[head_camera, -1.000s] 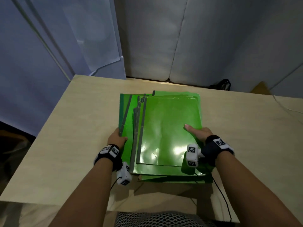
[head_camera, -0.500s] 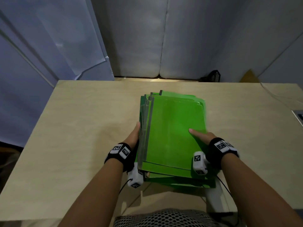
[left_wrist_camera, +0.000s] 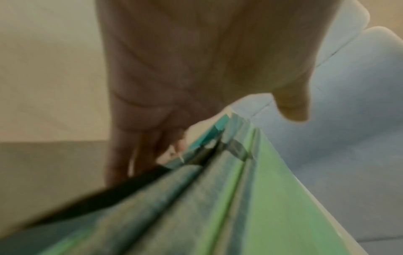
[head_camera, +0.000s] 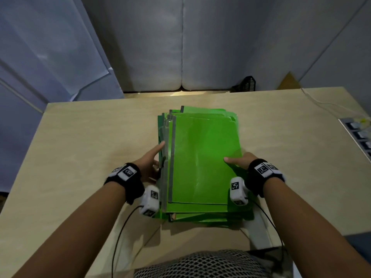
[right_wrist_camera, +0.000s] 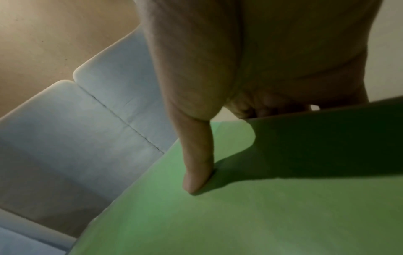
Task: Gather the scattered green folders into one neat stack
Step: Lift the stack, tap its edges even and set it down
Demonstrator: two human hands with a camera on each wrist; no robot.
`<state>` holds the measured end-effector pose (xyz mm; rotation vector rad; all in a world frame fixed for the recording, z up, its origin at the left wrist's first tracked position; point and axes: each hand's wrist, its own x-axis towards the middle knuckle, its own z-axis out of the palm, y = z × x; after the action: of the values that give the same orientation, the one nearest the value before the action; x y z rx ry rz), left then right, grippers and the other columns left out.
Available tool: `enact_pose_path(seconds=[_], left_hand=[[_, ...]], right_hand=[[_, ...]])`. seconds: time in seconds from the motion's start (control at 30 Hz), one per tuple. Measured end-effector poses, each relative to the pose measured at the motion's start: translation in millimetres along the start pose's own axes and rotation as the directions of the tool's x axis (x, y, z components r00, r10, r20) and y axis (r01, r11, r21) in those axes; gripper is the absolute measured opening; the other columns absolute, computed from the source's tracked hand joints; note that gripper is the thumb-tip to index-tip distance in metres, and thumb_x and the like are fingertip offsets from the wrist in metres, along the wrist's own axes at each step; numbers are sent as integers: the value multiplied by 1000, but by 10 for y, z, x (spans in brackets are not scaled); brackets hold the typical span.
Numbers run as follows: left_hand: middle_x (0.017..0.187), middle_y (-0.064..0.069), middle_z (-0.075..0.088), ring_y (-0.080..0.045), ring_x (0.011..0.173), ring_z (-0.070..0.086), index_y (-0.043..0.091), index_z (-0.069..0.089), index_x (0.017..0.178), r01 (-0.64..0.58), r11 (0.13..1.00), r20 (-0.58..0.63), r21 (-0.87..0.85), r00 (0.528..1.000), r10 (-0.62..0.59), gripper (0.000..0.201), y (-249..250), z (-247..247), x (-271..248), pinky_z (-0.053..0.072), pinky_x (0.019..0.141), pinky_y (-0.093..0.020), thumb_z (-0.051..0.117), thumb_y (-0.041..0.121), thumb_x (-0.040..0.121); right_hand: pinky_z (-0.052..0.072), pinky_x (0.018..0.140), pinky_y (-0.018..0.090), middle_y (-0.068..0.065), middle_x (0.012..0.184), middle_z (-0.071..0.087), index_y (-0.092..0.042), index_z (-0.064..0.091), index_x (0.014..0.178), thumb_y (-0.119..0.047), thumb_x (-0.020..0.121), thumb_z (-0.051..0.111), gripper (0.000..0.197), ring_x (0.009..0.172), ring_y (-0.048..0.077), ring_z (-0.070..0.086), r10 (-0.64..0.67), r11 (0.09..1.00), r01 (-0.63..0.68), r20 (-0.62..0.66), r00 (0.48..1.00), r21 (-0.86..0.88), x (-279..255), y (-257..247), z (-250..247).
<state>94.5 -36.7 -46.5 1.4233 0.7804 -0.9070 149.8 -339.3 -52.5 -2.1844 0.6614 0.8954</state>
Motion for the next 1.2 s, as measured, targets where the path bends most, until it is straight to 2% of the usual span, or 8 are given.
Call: enact_pose_path(seconds=[0.2, 0.37, 0.63, 0.77, 0.87, 1.0, 1.1, 1.2], left_hand=[[160, 4, 22, -24, 149, 15, 28, 51, 138, -37, 999, -19, -35, 999, 37, 76, 182, 347, 7, 24, 112, -48, 75, 53, 71], [150, -11, 41, -40, 129, 43, 16, 47, 141, -30, 999, -240, -42, 971, 19, 114, 166, 316, 90, 41, 93, -50, 88, 57, 43], [127, -21, 59, -35, 99, 54, -5, 53, 131, -222, 972, -404, -81, 899, 172, 110, 64, 343, 166, 44, 87, -39, 91, 51, 44], [130, -21, 58, -36, 114, 57, -7, 48, 133, -384, 923, -434, -34, 837, 332, 115, 219, 324, 73, 46, 98, -41, 90, 53, 44], [120, -19, 65, -34, 108, 64, -4, 52, 130, -521, 853, -424, -34, 780, 460, 126, 294, 294, 34, 51, 98, -45, 90, 58, 27], [104, -14, 70, -30, 94, 69, 5, 58, 116, -645, 763, -354, -29, 721, 596, 75, 370, 270, -146, 59, 81, -36, 90, 33, 54], [98, -4, 67, -19, 86, 68, 11, 53, 119, -722, 691, -292, -28, 667, 685, 51, 472, 232, -223, 56, 61, -19, 79, 11, 75], [98, 2, 67, -6, 80, 69, 13, 50, 122, -774, 632, -263, -23, 615, 743, 52, 616, 201, -283, 57, 62, -15, 75, 3, 78]], right_hand=[[47, 80, 38, 21, 122, 55, 4, 44, 136, -44, 73, 78, 86, 106, 37, 57, 24, 995, -25, 12, 1000, 98, 48, -20, 52], [41, 87, 35, 18, 140, 47, -5, 43, 140, -50, 78, 70, 82, 123, 35, 50, 34, 974, -38, 22, 999, 224, 53, -53, 127], [44, 98, 59, 17, 133, 47, -21, 43, 135, -63, 28, 87, 122, 116, 43, 51, 104, 894, -177, 193, 976, 412, 77, 56, 107], [33, 109, 54, 15, 154, 30, -18, 30, 148, -67, 60, 75, 111, 137, 39, 34, -8, 901, -38, 104, 995, 433, -131, -82, 78], [33, 108, 56, 14, 158, 24, -20, 32, 148, -65, 53, 80, 116, 140, 41, 28, -43, 830, -19, 99, 994, 557, -173, -95, 58], [36, 104, 51, 15, 155, 30, -13, 35, 146, -58, 41, 89, 126, 137, 40, 34, -161, 711, 109, 10, 987, 695, -251, -197, -59], [34, 102, 41, 13, 142, 49, -5, 44, 137, -28, 72, 81, 78, 131, 30, 44, -310, 601, 339, -180, 934, 724, -395, -402, -245], [43, 104, 43, 10, 126, 63, -16, 56, 117, -46, 46, 91, 85, 120, 28, 58, -439, 514, 506, -294, 849, 693, -481, -553, -383]])
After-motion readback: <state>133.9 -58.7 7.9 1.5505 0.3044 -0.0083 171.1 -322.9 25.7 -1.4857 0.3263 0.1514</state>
